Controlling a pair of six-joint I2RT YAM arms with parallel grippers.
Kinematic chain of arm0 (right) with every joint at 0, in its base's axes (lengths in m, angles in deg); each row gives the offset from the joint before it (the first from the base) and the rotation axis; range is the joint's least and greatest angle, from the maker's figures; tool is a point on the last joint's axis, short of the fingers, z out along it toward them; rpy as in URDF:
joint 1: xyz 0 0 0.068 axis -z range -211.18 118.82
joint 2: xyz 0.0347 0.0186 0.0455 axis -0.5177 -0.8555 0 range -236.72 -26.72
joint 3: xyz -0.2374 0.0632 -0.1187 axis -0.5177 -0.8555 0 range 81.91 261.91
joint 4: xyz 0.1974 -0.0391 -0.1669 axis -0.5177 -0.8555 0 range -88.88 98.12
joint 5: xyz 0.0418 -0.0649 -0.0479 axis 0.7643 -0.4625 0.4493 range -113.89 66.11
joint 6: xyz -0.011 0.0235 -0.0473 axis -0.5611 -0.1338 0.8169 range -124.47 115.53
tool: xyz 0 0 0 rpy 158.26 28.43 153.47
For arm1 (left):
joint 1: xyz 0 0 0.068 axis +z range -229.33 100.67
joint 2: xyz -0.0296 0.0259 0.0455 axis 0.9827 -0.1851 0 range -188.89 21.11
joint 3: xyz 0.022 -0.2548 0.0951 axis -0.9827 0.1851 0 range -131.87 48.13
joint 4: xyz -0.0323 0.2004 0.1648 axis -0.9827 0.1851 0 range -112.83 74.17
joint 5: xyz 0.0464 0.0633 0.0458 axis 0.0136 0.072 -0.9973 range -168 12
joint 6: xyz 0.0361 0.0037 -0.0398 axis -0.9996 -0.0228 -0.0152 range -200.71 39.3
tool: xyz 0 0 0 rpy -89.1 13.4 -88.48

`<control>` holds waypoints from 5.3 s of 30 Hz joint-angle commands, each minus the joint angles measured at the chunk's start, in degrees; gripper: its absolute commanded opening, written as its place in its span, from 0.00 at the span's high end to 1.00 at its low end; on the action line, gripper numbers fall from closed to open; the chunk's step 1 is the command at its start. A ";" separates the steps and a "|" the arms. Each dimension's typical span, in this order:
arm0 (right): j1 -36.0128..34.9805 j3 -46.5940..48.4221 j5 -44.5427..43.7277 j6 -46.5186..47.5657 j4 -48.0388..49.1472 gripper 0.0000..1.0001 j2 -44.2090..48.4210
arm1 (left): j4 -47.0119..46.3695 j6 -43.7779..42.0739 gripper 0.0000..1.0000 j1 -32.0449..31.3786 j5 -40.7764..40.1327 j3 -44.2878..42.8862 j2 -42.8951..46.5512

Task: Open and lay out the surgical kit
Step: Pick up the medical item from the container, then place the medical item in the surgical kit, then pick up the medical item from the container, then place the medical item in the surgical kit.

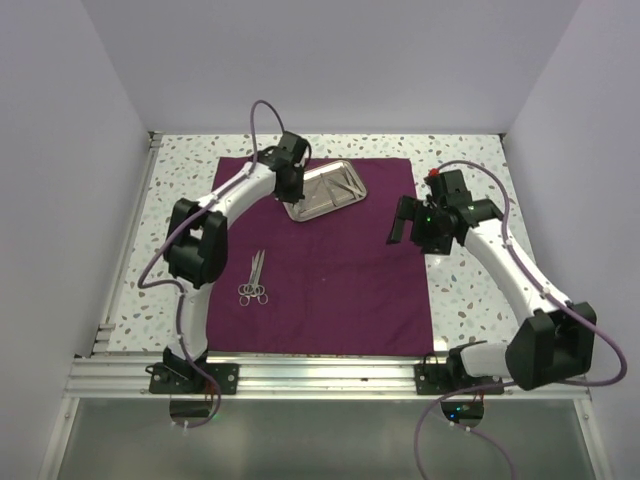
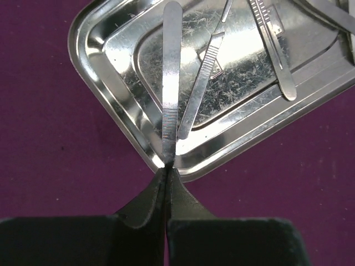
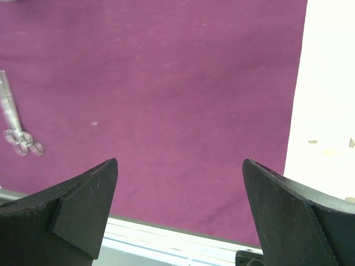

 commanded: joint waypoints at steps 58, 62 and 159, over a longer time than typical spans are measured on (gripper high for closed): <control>-1.25 -2.22 -6.70 -3.72 -16.08 0.02 21.21 | 3.17 8.12 0.35 -6.67 -7.67 -29.50 -17.08; -1.34 -1.86 -8.80 -3.10 -17.57 0.02 21.48 | 1.93 11.37 0.37 -7.20 -8.28 -27.38 -18.13; -5.03 -5.99 -3.36 2.35 -18.01 0.01 29.04 | 0.71 27.29 0.93 -25.40 -17.61 35.46 25.55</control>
